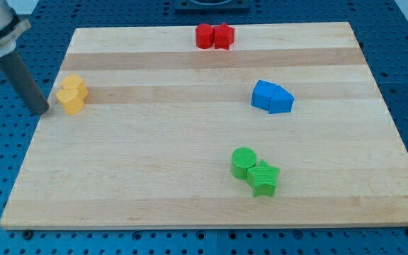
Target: Place the yellow heart right side of the yellow hexagon
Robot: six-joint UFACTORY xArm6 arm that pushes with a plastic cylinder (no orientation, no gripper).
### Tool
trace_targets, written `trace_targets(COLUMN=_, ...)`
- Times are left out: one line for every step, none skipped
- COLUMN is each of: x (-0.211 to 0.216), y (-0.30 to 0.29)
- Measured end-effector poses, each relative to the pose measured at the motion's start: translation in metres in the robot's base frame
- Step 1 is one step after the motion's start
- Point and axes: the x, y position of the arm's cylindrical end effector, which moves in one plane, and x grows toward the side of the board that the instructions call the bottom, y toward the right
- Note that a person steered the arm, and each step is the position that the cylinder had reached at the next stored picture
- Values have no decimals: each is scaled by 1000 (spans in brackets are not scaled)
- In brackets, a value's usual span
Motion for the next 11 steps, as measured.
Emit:
trace_targets(x=4, y=29)
trace_targets(x=4, y=63)
trace_targets(x=3, y=92)
trace_targets(x=-5, y=110)
trace_targets(x=0, y=113)
trace_targets(x=19, y=89)
trace_targets(x=18, y=31)
trace_targets(x=0, y=16)
trace_targets(x=-5, y=34)
trace_targets(x=-5, y=68)
trace_targets(x=-13, y=93)
